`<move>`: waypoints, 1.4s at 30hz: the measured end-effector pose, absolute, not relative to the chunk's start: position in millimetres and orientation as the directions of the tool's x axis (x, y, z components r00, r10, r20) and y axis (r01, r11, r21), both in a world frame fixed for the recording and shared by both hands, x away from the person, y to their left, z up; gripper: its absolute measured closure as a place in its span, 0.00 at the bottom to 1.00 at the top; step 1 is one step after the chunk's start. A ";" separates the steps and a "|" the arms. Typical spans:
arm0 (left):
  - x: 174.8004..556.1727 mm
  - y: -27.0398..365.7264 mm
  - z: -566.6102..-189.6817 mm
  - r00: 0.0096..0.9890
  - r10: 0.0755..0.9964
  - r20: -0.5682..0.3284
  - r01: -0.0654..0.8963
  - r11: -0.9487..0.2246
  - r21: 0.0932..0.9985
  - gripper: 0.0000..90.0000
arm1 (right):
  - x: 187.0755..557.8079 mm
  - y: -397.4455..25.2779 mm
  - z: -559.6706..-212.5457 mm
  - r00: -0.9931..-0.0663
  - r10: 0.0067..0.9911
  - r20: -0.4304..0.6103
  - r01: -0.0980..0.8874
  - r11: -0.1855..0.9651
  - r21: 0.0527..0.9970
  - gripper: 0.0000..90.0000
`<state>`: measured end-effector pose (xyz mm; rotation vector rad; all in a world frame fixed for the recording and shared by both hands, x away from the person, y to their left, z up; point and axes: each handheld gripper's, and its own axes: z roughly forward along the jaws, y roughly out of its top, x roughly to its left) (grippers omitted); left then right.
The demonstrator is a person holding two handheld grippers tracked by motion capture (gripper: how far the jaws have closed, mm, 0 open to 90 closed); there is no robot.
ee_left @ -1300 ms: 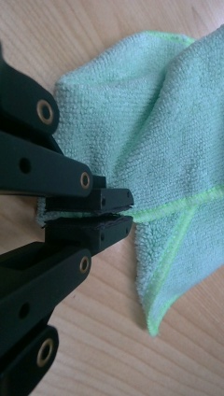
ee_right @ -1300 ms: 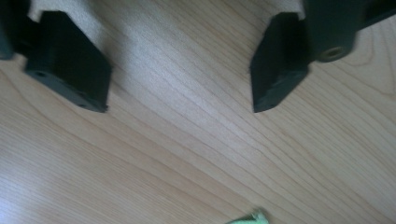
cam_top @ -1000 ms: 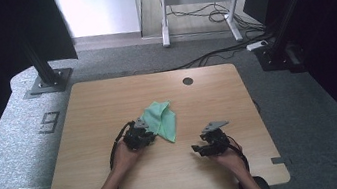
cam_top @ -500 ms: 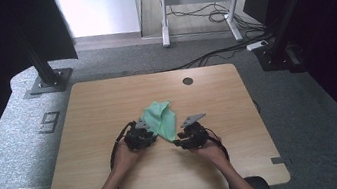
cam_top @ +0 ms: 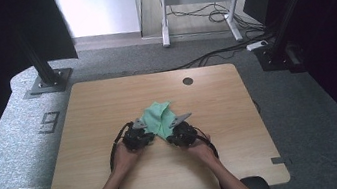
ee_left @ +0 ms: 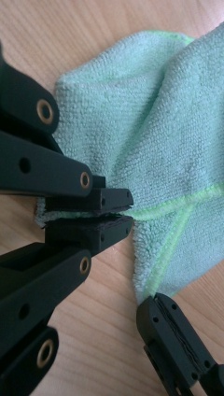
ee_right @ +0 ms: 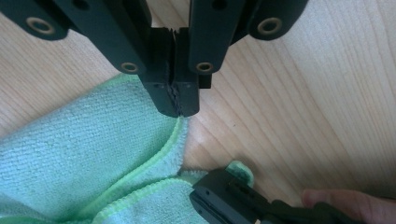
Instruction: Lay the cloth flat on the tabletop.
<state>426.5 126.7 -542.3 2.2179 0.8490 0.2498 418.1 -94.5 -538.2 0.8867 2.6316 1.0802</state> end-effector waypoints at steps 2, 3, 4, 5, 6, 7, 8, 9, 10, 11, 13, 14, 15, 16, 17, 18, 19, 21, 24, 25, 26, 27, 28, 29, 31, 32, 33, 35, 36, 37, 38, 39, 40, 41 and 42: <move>426.4 127.9 -542.6 0.762 0.642 -0.083 0.501 -0.505 0.703 0.96 | 417.0 -93.9 -537.4 -0.811 0.582 0.064 0.463 0.571 0.678 0.98; 425.8 131.2 -542.5 0.763 0.639 -0.094 0.503 -0.496 0.708 0.97 | 414.4 -94.6 -534.9 -0.812 0.581 0.048 0.452 0.576 0.681 0.98; 424.8 133.0 -541.6 0.762 0.641 -0.095 0.502 -0.491 0.712 0.97 | 413.5 -95.4 -533.3 -0.812 0.582 0.051 0.453 0.572 0.684 0.98; 424.2 134.2 -540.7 0.763 0.640 -0.095 0.500 -0.490 0.714 0.97 | 412.1 -97.4 -529.7 -0.811 0.583 0.049 0.448 0.566 0.691 0.98; 423.1 135.8 -538.9 0.762 0.641 -0.095 0.499 -0.485 0.718 0.97 | 411.1 -98.6 -526.9 -0.810 0.584 0.050 0.449 0.563 0.694 0.98; 423.1 135.8 -538.9 0.762 0.641 -0.095 0.499 -0.485 0.718 0.97 | 409.7 -100.9 -521.9 -0.809 0.586 0.044 0.443 0.558 0.702 0.98; 422.3 137.1 -536.9 0.761 0.642 -0.093 0.494 -0.481 0.724 0.97 | 409.7 -100.9 -521.9 -0.809 0.586 0.044 0.443 0.558 0.702 0.98; 421.0 140.4 -531.1 0.760 0.643 -0.092 0.487 -0.471 0.735 0.97 | 407.4 -105.7 -511.1 -0.807 0.590 0.032 0.431 0.550 0.715 0.98; 421.0 140.4 -531.1 0.760 0.643 -0.092 0.487 -0.471 0.735 0.97 | 407.4 -105.7 -511.1 -0.807 0.590 0.032 0.431 0.550 0.715 0.98; 419.7 144.1 -523.8 0.756 0.648 -0.092 0.482 -0.456 0.748 0.97 | 406.4 -110.1 -502.3 -0.805 0.592 0.018 0.419 0.548 0.724 0.98; 419.1 148.3 -515.8 0.753 0.652 -0.089 0.473 -0.443 0.761 0.97 | 405.8 -115.8 -492.8 -0.800 0.600 0.002 0.411 0.545 0.731 0.98; 419.1 148.3 -515.8 0.753 0.652 -0.089 0.473 -0.443 0.761 0.97 | 405.8 -115.8 -492.8 -0.800 0.600 0.002 0.411 0.545 0.731 0.98; 419.4 151.7 -510.7 0.751 0.654 -0.085 0.468 -0.438 0.767 0.97 | 405.8 -118.9 -488.4 -0.796 0.606 -0.001 0.411 0.542 0.733 0.98; 419.5 154.5 -507.0 0.747 0.659 -0.085 0.466 -0.428 0.774 0.97 | 406.2 -123.0 -483.7 -0.787 0.616 -0.007 0.414 0.537 0.735 0.98; 419.6 157.6 -503.3 0.740 0.667 -0.087 0.466 -0.416 0.781 0.97 | 407.2 -127.1 -480.4 -0.783 0.621 -0.015 0.411 0.536 0.738 0.98; 419.8 160.7 -499.9 0.735 0.672 -0.092 0.466 -0.403 0.787 0.97 | 407.9 -131.0 -477.4 -0.776 0.630 -0.015 0.415 0.530 0.740 0.98; 419.7 166.4 -494.4 0.726 0.681 -0.096 0.465 -0.383 0.798 0.97 | 409.2 -139.3 -472.4 -0.762 0.648 -0.019 0.421 0.518 0.745 0.98; 420.0 172.1 -489.3 0.718 0.689 -0.096 0.462 -0.370 0.806 0.97 | 410.4 -146.7 -468.7 -0.750 0.661 -0.020 0.426 0.506 0.750 0.98; 420.3 181.7 -481.2 0.704 0.703 -0.101 0.462 -0.346 0.817 0.97 | 411.7 -157.1 -463.5 -0.733 0.680 -0.023 0.432 0.491 0.756 0.98; 420.5 184.3 -479.0 0.701 0.706 -0.102 0.461 -0.340 0.820 0.97 | 412.0 -161.5 -461.1 -0.725 0.689 -0.025 0.434 0.484 0.760 0.98; 420.4 186.7 -477.0 0.698 0.709 -0.103 0.460 -0.334 0.823 0.97 | 412.3 -165.0 -459.0 -0.720 0.694 -0.026 0.434 0.479 0.763 0.98; 420.2 188.4 -475.4 0.695 0.712 -0.103 0.460 -0.330 0.824 0.97 | 412.4 -168.3 -456.8 -0.715 0.699 -0.028 0.434 0.475 0.766 0.98; 420.2 188.4 -475.4 0.695 0.712 -0.103 0.460 -0.330 0.824 0.97 | 412.5 -170.8 -455.1 -0.710 0.703 -0.032 0.434 0.473 0.767 0.98; 420.1 193.6 -471.5 0.687 0.720 -0.100 0.458 -0.323 0.828 0.97 | 412.7 -174.5 -452.4 -0.703 0.710 -0.033 0.436 0.467 0.769 0.98; 420.3 198.5 -469.1 0.678 0.727 -0.106 0.461 -0.309 0.832 0.97 | 413.5 -180.3 -448.1 -0.692 0.721 -0.038 0.437 0.461 0.772 0.98; 420.3 198.5 -469.1 0.678 0.727 -0.106 0.461 -0.309 0.832 0.97 | 413.5 -180.3 -448.1 -0.692 0.721 -0.038 0.437 0.461 0.772 0.98; 421.1 203.1 -468.1 0.670 0.734 -0.112 0.466 -0.299 0.833 0.97 | 415.0 -186.3 -445.0 -0.678 0.734 -0.034 0.449 0.450 0.772 0.98; 421.6 205.2 -468.9 0.664 0.739 -0.114 0.473 -0.297 0.830 0.97 | 415.8 -187.9 -445.0 -0.673 0.738 -0.032 0.453 0.447 0.771 0.98; 422.7 207.9 -471.5 0.656 0.746 -0.119 0.484 -0.295 0.824 0.97 | 418.4 -191.2 -448.5 -0.663 0.748 -0.026 0.472 0.445 0.761 0.98; 423.9 209.2 -474.2 0.650 0.750 -0.123 0.495 -0.295 0.817 0.97 | 420.1 -192.5 -452.2 -0.660 0.751 -0.022 0.481 0.445 0.755 0.98; 423.9 209.2 -474.2 0.650 0.750 -0.123 0.495 -0.295 0.817 0.97 | 421.9 -193.8 -456.8 -0.656 0.755 -0.014 0.494 0.443 0.748 0.98; 426.2 211.7 -481.4 0.640 0.757 -0.132 0.515 -0.295 0.805 0.97 | 423.6 -194.8 -462.3 -0.651 0.759 -0.003 0.509 0.440 0.740 0.98; 426.2 211.7 -481.4 0.640 0.757 -0.132 0.515 -0.295 0.805 0.97 | 423.6 -194.8 -462.3 -0.651 0.759 -0.003 0.509 0.440 0.740 0.98; 428.6 213.5 -489.1 0.631 0.763 -0.140 0.535 -0.298 0.791 0.97 | 427.0 -196.3 -474.4 -0.645 0.764 0.012 0.533 0.438 0.724 0.98; 430.0 215.0 -494.5 0.625 0.768 -0.143 0.547 -0.300 0.782 0.97 | 428.1 -196.9 -478.8 -0.642 0.766 0.017 0.542 0.438 0.718 0.98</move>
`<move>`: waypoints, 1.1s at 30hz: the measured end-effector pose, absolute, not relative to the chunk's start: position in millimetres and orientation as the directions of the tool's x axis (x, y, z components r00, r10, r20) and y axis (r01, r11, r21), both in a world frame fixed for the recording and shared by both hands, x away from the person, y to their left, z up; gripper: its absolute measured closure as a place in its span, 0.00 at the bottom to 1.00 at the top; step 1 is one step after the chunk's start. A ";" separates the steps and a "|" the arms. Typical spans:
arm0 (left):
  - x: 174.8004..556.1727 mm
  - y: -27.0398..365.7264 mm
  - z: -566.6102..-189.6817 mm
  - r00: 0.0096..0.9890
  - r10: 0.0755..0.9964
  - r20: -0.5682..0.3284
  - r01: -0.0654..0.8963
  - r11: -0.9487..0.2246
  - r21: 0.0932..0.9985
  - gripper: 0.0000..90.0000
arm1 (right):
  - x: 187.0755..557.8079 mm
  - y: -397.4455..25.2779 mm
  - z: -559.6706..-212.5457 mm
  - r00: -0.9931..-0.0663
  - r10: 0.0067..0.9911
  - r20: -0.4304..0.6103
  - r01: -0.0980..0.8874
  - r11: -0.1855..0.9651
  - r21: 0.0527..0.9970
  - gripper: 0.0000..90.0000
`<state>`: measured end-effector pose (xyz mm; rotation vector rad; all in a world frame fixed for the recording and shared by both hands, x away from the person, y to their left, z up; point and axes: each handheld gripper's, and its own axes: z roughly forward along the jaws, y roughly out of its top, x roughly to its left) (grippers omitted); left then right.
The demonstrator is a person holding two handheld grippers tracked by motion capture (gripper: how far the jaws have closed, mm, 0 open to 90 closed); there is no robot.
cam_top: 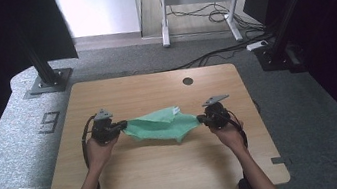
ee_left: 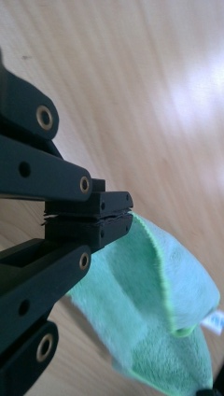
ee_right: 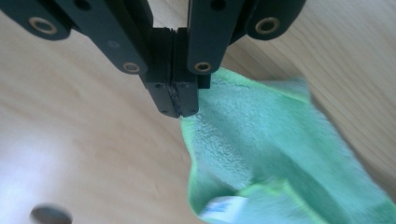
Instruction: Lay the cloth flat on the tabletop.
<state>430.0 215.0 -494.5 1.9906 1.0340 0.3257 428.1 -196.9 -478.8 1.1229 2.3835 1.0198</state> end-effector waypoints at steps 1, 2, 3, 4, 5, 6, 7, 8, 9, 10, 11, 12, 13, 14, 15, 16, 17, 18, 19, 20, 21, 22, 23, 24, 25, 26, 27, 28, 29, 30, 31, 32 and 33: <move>431.0 215.9 -497.9 0.620 0.771 -0.146 0.555 -0.299 0.776 0.97 | 429.8 -197.7 -486.0 -0.637 0.770 0.027 0.555 0.435 0.709 0.98; 432.5 217.5 -503.2 0.613 0.775 -0.153 0.569 -0.298 0.766 0.97 | 430.7 -198.4 -490.1 -0.635 0.772 0.032 0.562 0.433 0.704 0.98; 433.8 218.7 -507.3 0.608 0.778 -0.156 0.578 -0.299 0.759 0.97 | 432.1 -199.4 -496.3 -0.629 0.776 0.043 0.576 0.428 0.697 0.98; 433.8 218.7 -507.3 0.608 0.778 -0.156 0.578 -0.299 0.759 0.97 | 433.1 -200.4 -501.0 -0.625 0.779 0.047 0.584 0.427 0.690 0.98; 436.0 220.5 -515.7 0.600 0.783 -0.163 0.596 -0.302 0.744 0.97 | 434.1 -201.4 -505.4 -0.622 0.782 0.053 0.592 0.424 0.685 0.98; 436.0 220.5 -515.7 0.600 0.783 -0.163 0.596 -0.302 0.744 0.97 | 434.1 -201.4 -505.4 -0.622 0.782 0.053 0.592 0.424 0.685 0.98; 437.2 220.8 -522.0 0.594 0.787 -0.167 0.609 -0.305 0.732 0.97 | 435.1 -202.4 -509.4 -0.619 0.783 0.061 0.598 0.420 0.682 0.98; 437.9 220.7 -525.8 0.592 0.788 -0.167 0.617 -0.310 0.724 0.97 | 436.0 -203.3 -515.1 -0.615 0.785 0.071 0.609 0.416 0.675 0.98; 439.2 219.6 -530.6 0.591 0.790 -0.163 0.623 -0.319 0.714 0.96 | 436.9 -203.8 -521.5 -0.613 0.786 0.081 0.617 0.412 0.671 0.98; 439.9 218.6 -532.5 0.592 0.791 -0.155 0.625 -0.330 0.707 0.96 | 437.2 -203.8 -524.0 -0.613 0.786 0.082 0.619 0.413 0.668 0.98; 439.9 218.6 -532.5 0.592 0.791 -0.155 0.625 -0.330 0.707 0.92 | 437.3 -203.6 -527.0 -0.610 0.787 0.087 0.625 0.412 0.663 0.97; 440.7 217.4 -533.4 0.594 0.791 -0.144 0.625 -0.342 0.701 0.92 | 437.3 -203.6 -527.0 -0.610 0.787 0.087 0.625 0.412 0.663 0.97; 440.6 215.8 -532.7 0.598 0.792 -0.119 0.613 -0.358 0.704 0.81 | 437.7 -204.0 -531.8 -0.612 0.786 0.088 0.630 0.417 0.656 0.94; 439.6 215.9 -530.4 0.600 0.792 -0.108 0.602 -0.359 0.713 0.78 | 437.5 -204.5 -532.8 -0.609 0.788 0.091 0.634 0.415 0.653 0.90; 438.9 216.2 -528.2 0.600 0.793 -0.107 0.595 -0.352 0.723 0.74 | 437.7 -205.8 -533.8 -0.606 0.790 0.095 0.637 0.411 0.652 0.85; 438.9 216.2 -528.2 0.600 0.793 -0.107 0.595 -0.352 0.723 0.70 | 437.7 -205.8 -533.8 -0.606 0.790 0.095 0.637 0.411 0.652 0.85; 437.3 217.3 -522.8 0.600 0.793 -0.106 0.585 -0.345 0.734 0.66 | 437.2 -208.9 -531.8 -0.603 0.792 0.092 0.637 0.410 0.653 0.76; 435.9 217.9 -518.5 0.602 0.792 -0.103 0.579 -0.345 0.739 0.63 | 436.7 -210.2 -530.0 -0.600 0.795 0.090 0.636 0.406 0.656 0.74; 434.8 218.2 -515.2 0.607 0.788 -0.103 0.573 -0.344 0.743 0.61 | 435.7 -212.4 -526.0 -0.595 0.799 0.088 0.631 0.396 0.667 0.71; 434.8 218.2 -515.2 0.607 0.788 -0.103 0.573 -0.344 0.743 0.58 | 435.7 -212.4 -526.0 -0.595 0.799 0.088 0.631 0.396 0.667 0.71; 431.6 217.4 -508.9 0.620 0.778 -0.106 0.563 -0.346 0.751 0.57 | 433.3 -214.8 -517.8 -0.592 0.800 0.101 0.626 0.377 0.682 0.68; 429.4 216.5 -505.9 0.626 0.774 -0.100 0.555 -0.351 0.754 0.56 | 431.8 -214.7 -513.8 -0.592 0.799 0.105 0.621 0.369 0.691 0.68; 427.4 215.4 -503.4 0.634 0.767 -0.100 0.549 -0.355 0.757 0.56 | 430.3 -214.1 -509.9 -0.599 0.793 0.107 0.613 0.370 0.698 0.68; 427.4 215.4 -503.4 0.634 0.767 -0.100 0.549 -0.355 0.757 0.56 | 428.6 -212.2 -506.5 -0.605 0.789 0.107 0.607 0.370 0.703 0.68; 425.3 214.2 -501.0 0.644 0.758 -0.103 0.544 -0.360 0.758 0.55 | 426.9 -209.7 -503.6 -0.614 0.782 0.108 0.601 0.374 0.706 0.68; 422.9 212.7 -498.9 0.652 0.752 -0.099 0.538 -0.366 0.760 0.55 | 426.9 -209.7 -503.6 -0.614 0.782 0.108 0.601 0.374 0.706 0.68; 418.2 209.7 -495.4 0.666 0.739 -0.096 0.528 -0.377 0.761 0.54 | 423.2 -200.9 -499.1 -0.639 0.762 0.107 0.584 0.390 0.712 0.68; 418.2 209.7 -495.4 0.666 0.739 -0.096 0.528 -0.377 0.761 0.54 | 423.2 -200.9 -499.1 -0.639 0.762 0.107 0.584 0.390 0.712 0.68; 415.2 207.8 -493.6 0.676 0.730 -0.099 0.525 -0.382 0.761 0.54 | 419.9 -190.8 -496.8 -0.665 0.739 0.104 0.567 0.409 0.715 0.68; 413.4 206.6 -492.6 0.682 0.725 -0.096 0.519 -0.387 0.762 0.54 | 419.9 -190.8 -496.8 -0.665 0.739 0.104 0.567 0.409 0.715 0.68; 410.4 204.6 -491.6 0.693 0.714 -0.096 0.512 -0.395 0.763 0.53 | 416.7 -180.1 -495.9 -0.692 0.715 0.100 0.549 0.431 0.716 0.68; 407.1 201.8 -491.6 0.710 0.697 -0.099 0.505 -0.407 0.761 0.53 | 415.6 -176.1 -496.0 -0.700 0.707 0.101 0.543 0.436 0.717 0.68; 405.7 200.6 -492.4 0.716 0.691 -0.100 0.504 -0.412 0.759 0.53 | 414.1 -171.2 -496.6 -0.710 0.696 0.104 0.538 0.442 0.717 0.68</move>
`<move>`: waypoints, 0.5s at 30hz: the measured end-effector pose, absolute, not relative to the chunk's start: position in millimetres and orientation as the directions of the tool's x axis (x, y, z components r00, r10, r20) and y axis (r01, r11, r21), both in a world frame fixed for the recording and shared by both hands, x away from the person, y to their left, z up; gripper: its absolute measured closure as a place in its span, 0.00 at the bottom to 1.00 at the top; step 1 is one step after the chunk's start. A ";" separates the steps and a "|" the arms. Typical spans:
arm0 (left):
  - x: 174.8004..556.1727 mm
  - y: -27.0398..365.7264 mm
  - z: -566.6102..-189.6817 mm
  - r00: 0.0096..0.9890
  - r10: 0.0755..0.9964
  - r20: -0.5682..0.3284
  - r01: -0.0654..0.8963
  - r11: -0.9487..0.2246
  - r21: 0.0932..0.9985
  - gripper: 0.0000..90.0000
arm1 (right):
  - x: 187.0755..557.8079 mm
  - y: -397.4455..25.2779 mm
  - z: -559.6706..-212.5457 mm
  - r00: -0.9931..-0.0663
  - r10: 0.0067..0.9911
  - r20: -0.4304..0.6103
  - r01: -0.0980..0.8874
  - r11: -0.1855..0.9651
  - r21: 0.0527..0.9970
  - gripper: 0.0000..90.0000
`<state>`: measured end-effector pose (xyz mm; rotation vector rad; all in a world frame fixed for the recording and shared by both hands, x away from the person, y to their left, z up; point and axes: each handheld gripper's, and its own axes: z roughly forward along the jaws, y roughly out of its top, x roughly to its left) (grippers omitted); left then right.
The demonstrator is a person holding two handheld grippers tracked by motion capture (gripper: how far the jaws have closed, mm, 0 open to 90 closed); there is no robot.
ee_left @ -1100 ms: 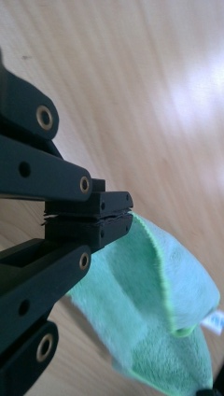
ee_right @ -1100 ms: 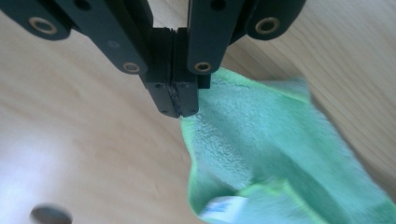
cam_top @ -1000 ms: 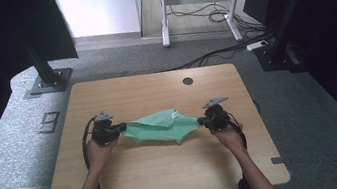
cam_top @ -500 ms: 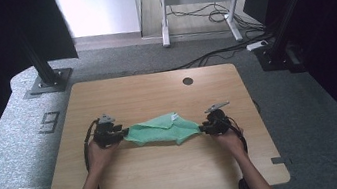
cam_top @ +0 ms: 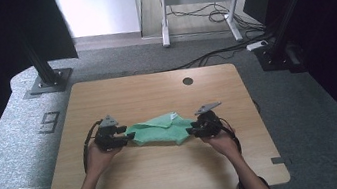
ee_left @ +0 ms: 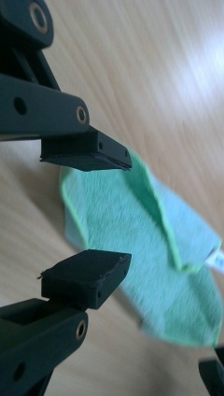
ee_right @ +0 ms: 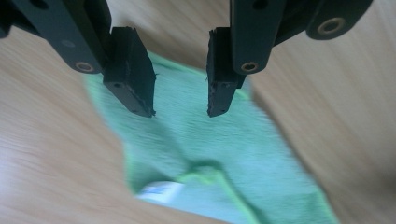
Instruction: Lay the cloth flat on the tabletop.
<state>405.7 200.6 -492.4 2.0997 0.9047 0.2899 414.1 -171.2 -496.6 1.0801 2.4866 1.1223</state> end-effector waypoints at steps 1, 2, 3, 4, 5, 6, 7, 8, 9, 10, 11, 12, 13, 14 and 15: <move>405.7 200.6 -492.4 0.716 0.691 -0.100 0.504 -0.412 0.759 0.53 | 414.1 -171.2 -496.6 -0.710 0.696 0.104 0.538 0.442 0.717 0.68; 402.6 196.6 -496.9 0.732 0.674 -0.101 0.501 -0.431 0.751 0.53 | 411.4 -161.9 -498.8 -0.728 0.677 0.111 0.532 0.455 0.714 0.67; 401.6 195.0 -499.7 0.737 0.668 -0.102 0.500 -0.438 0.747 0.52 | 410.1 -157.7 -500.4 -0.737 0.667 0.111 0.526 0.462 0.714 0.67; 401.3 193.2 -503.1 0.740 0.665 -0.102 0.501 -0.444 0.743 0.50 | 409.1 -153.9 -502.2 -0.746 0.657 0.114 0.522 0.468 0.713 0.66; 401.5 191.5 -506.8 0.741 0.663 -0.103 0.504 -0.449 0.738 0.49 | 408.2 -150.2 -504.2 -0.754 0.647 0.118 0.517 0.473 0.713 0.66; 402.1 190.1 -509.8 0.742 0.662 -0.103 0.506 -0.453 0.734 0.48 | 407.1 -146.6 -506.3 -0.760 0.638 0.122 0.516 0.478 0.711 0.65; 402.1 190.1 -509.8 0.742 0.662 -0.103 0.506 -0.453 0.734 0.47 | 407.1 -146.6 -506.3 -0.760 0.638 0.122 0.516 0.478 0.711 0.65; 403.7 187.5 -514.8 0.748 0.656 -0.102 0.508 -0.466 0.724 0.46 | 405.8 -140.0 -511.6 -0.773 0.622 0.125 0.513 0.497 0.700 0.64; 405.6 184.1 -520.0 0.750 0.655 -0.093 0.509 -0.482 0.713 0.46 | 405.8 -140.0 -511.6 -0.773 0.622 0.125 0.513 0.497 0.700 0.64; 407.2 181.4 -523.5 0.751 0.655 -0.081 0.511 -0.500 0.699 0.46 | 405.2 -136.6 -515.3 -0.781 0.612 0.125 0.510 0.510 0.693 0.63; 408.4 179.5 -526.2 0.752 0.656 -0.072 0.512 -0.511 0.690 0.46 | 404.6 -134.4 -518.1 -0.783 0.610 0.125 0.512 0.517 0.687 0.63; 411.8 175.0 -532.7 0.757 0.651 -0.056 0.516 -0.543 0.663 0.47 | 404.6 -131.9 -522.9 -0.786 0.607 0.118 0.511 0.529 0.678 0.66; 412.3 173.5 -534.8 0.760 0.649 -0.039 0.509 -0.556 0.658 0.49 | 404.5 -130.8 -525.3 -0.787 0.608 0.108 0.510 0.542 0.668 0.69; 411.7 172.6 -535.2 0.758 0.652 -0.024 0.501 -0.559 0.661 0.51 | 404.5 -130.0 -527.7 -0.790 0.606 0.090 0.503 0.558 0.660 0.73; 411.8 171.7 -534.5 0.755 0.656 -0.004 0.498 -0.569 0.655 0.56 | 404.0 -129.3 -529.2 -0.790 0.608 0.081 0.503 0.568 0.652 0.78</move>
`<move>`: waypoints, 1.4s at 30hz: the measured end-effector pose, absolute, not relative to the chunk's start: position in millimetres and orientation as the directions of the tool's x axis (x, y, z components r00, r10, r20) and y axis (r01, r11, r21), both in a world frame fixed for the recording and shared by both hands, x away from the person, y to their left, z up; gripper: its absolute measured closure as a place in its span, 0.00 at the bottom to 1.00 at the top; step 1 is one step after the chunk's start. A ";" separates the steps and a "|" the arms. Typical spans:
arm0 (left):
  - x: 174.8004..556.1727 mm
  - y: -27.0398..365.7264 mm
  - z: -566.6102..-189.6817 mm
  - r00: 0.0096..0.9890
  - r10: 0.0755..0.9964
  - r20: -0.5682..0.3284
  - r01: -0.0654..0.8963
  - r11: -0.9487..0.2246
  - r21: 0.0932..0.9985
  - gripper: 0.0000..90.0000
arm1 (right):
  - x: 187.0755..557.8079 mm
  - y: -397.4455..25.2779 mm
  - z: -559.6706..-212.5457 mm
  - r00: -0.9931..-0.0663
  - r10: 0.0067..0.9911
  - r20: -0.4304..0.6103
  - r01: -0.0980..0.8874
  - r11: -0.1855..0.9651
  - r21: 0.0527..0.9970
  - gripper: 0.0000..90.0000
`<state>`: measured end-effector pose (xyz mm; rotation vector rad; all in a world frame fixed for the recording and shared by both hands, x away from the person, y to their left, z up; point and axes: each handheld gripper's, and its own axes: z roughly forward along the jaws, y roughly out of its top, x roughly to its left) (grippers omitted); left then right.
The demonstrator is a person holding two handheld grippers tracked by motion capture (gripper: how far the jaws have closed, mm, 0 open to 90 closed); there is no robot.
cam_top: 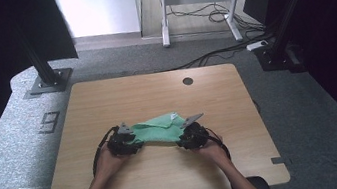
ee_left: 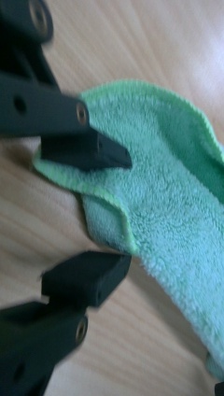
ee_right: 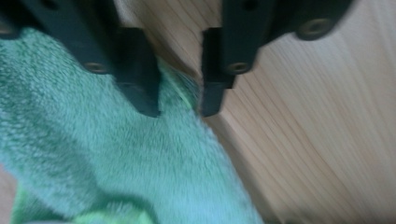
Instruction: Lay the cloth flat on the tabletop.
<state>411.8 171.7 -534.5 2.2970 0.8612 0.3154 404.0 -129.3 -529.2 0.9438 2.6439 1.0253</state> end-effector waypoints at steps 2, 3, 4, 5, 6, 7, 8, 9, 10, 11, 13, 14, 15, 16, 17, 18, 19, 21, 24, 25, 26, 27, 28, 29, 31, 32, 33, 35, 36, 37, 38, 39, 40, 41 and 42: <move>412.1 171.7 -533.6 0.756 0.655 -0.001 0.498 -0.573 0.651 0.68 | 404.0 -128.8 -532.0 -0.796 0.602 0.063 0.494 0.586 0.642 0.83; 413.1 173.2 -532.6 0.764 0.645 -0.021 0.500 -0.571 0.651 0.78 | 403.8 -128.9 -533.9 -0.795 0.602 0.077 0.501 0.580 0.642 0.93; 413.1 173.2 -532.6 0.764 0.645 -0.021 0.500 -0.571 0.651 0.83 | 403.8 -128.9 -533.9 -0.795 0.602 0.077 0.501 0.580 0.642 0.93; 413.3 174.5 -530.9 0.770 0.636 -0.044 0.503 -0.564 0.655 0.88 | 403.4 -128.8 -532.0 -0.792 0.607 0.068 0.501 0.583 0.639 0.95; 413.3 174.5 -530.9 0.770 0.636 -0.044 0.503 -0.564 0.655 0.89 | 402.7 -128.6 -529.7 -0.790 0.609 0.063 0.501 0.584 0.638 0.95; 412.8 175.4 -528.6 0.773 0.632 -0.050 0.501 -0.561 0.659 0.90 | 402.5 -129.7 -526.7 -0.793 0.607 0.057 0.494 0.585 0.643 0.96; 412.2 176.7 -525.1 0.774 0.631 -0.053 0.497 -0.554 0.668 0.90 | 402.5 -129.7 -526.7 -0.793 0.607 0.057 0.494 0.585 0.643 0.96; 411.2 181.2 -516.5 0.775 0.628 -0.070 0.491 -0.527 0.693 0.90 | 402.1 -134.2 -517.8 -0.790 0.611 0.052 0.488 0.574 0.657 0.96; 410.5 185.7 -509.2 0.772 0.630 -0.080 0.486 -0.504 0.715 0.90 | 402.6 -136.7 -513.8 -0.789 0.613 0.049 0.483 0.569 0.666 0.96; 410.2 191.2 -501.9 0.769 0.631 -0.099 0.486 -0.477 0.733 0.90 | 403.1 -142.1 -506.6 -0.783 0.621 0.043 0.479 0.557 0.678 0.96; 410.6 199.4 -493.2 0.767 0.626 -0.142 0.491 -0.430 0.758 0.90 | 405.2 -154.0 -494.1 -0.768 0.639 0.043 0.479 0.528 0.701 0.96; 410.6 199.4 -493.2 0.767 0.626 -0.142 0.491 -0.430 0.758 0.90 | 406.2 -157.9 -490.6 -0.765 0.643 0.045 0.478 0.519 0.708 0.96; 410.8 202.7 -489.7 0.766 0.623 -0.160 0.495 -0.411 0.765 0.90 | 406.2 -157.9 -490.6 -0.765 0.643 0.045 0.478 0.519 0.708 0.96; 410.6 204.8 -486.8 0.766 0.620 -0.170 0.495 -0.401 0.771 0.90 | 407.3 -162.2 -486.7 -0.761 0.647 0.046 0.477 0.510 0.715 0.96; 410.4 205.9 -486.1 0.765 0.619 -0.181 0.500 -0.392 0.772 0.90 | 408.5 -166.5 -482.4 -0.752 0.658 0.037 0.478 0.506 0.718 0.96; 410.6 206.3 -487.9 0.764 0.616 -0.192 0.508 -0.391 0.767 0.89 | 409.1 -167.4 -482.1 -0.750 0.661 0.030 0.479 0.510 0.715 0.96; 410.5 205.9 -490.8 0.764 0.614 -0.198 0.515 -0.395 0.761 0.89 | 410.3 -168.8 -483.5 -0.746 0.666 0.021 0.482 0.517 0.708 0.96; 409.6 203.9 -497.9 0.768 0.610 -0.195 0.524 -0.424 0.738 0.87 | 412.6 -170.4 -490.4 -0.734 0.678 0.019 0.500 0.522 0.691 0.95; 405.5 199.4 -511.4 0.781 0.602 -0.164 0.527 -0.496 0.690 0.73 | 415.1 -174.5 -504.9 -0.720 0.693 0.018 0.531 0.535 0.657 0.90; 404.5 199.7 -513.5 0.784 0.600 -0.160 0.526 -0.504 0.685 0.66 | 415.1 -176.6 -508.7 -0.716 0.698 0.016 0.538 0.536 0.650 0.86; 404.5 199.7 -513.5 0.784 0.600 -0.160 0.526 -0.504 0.685 0.60 | 414.7 -179.3 -510.9 -0.710 0.704 0.023 0.546 0.528 0.651 0.83; 404.0 201.5 -514.1 0.786 0.595 -0.171 0.528 -0.500 0.686 0.55 | 414.2 -182.2 -511.7 -0.704 0.709 0.033 0.551 0.516 0.655 0.79; 404.0 201.5 -514.1 0.786 0.595 -0.171 0.528 -0.500 0.686 0.53 | 414.2 -182.2 -511.7 -0.704 0.709 0.033 0.551 0.516 0.655 0.79; 404.0 202.9 -511.6 0.784 0.596 -0.173 0.526 -0.491 0.694 0.53 | 414.0 -184.5 -511.5 -0.702 0.711 0.035 0.550 0.510 0.661 0.77; 405.1 203.9 -506.4 0.786 0.592 -0.180 0.521 -0.475 0.710 0.44 | 412.8 -189.9 -507.9 -0.694 0.719 0.036 0.548 0.495 0.675 0.70; 405.8 203.9 -503.7 0.785 0.592 -0.181 0.517 -0.466 0.718 0.39 | 412.4 -192.9 -503.0 -0.688 0.725 0.031 0.540 0.484 0.689 0.66; 407.4 203.1 -499.2 0.785 0.593 -0.179 0.511 -0.457 0.728 0.37 | 412.3 -193.1 -501.6 -0.686 0.727 0.033 0.541 0.479 0.692 0.64; 408.4 202.6 -497.3 0.785 0.593 -0.178 0.508 -0.453 0.733 0.35 | 412.6 -193.1 -500.2 -0.685 0.728 0.029 0.536 0.475 0.698 0.63; 409.4 201.7 -495.8 0.783 0.596 -0.176 0.507 -0.448 0.737 0.35 | 413.0 -192.8 -499.3 -0.685 0.728 0.028 0.532 0.473 0.702 0.62; 411.7 199.4 -494.7 0.776 0.610 -0.164 0.508 -0.448 0.735 0.33 | 413.6 -190.5 -499.1 -0.687 0.726 0.034 0.529 0.468 0.708 0.61; 412.7 197.8 -495.2 0.772 0.616 -0.157 0.509 -0.452 0.733 0.33 | 413.9 -188.6 -499.7 -0.689 0.723 0.037 0.529 0.467 0.709 0.61; 413.4 196.5 -496.1 0.771 0.620 -0.149 0.508 -0.456 0.731 0.32 | 414.2 -186.4 -500.7 -0.692 0.721 0.039 0.528 0.468 0.709 0.61; 413.4 196.5 -496.1 0.771 0.620 -0.149 0.508 -0.456 0.731 0.30 | 414.2 -186.4 -500.7 -0.692 0.721 0.039 0.528 0.468 0.709 0.61; 415.2 193.5 -499.2 0.766 0.628 -0.139 0.512 -0.464 0.723 0.30 | 414.0 -184.4 -501.4 -0.693 0.720 0.045 0.531 0.466 0.708 0.61; 417.4 189.8 -504.4 0.759 0.640 -0.118 0.516 -0.481 0.708 0.29 | 414.1 -177.5 -504.4 -0.705 0.708 0.050 0.526 0.474 0.707 0.61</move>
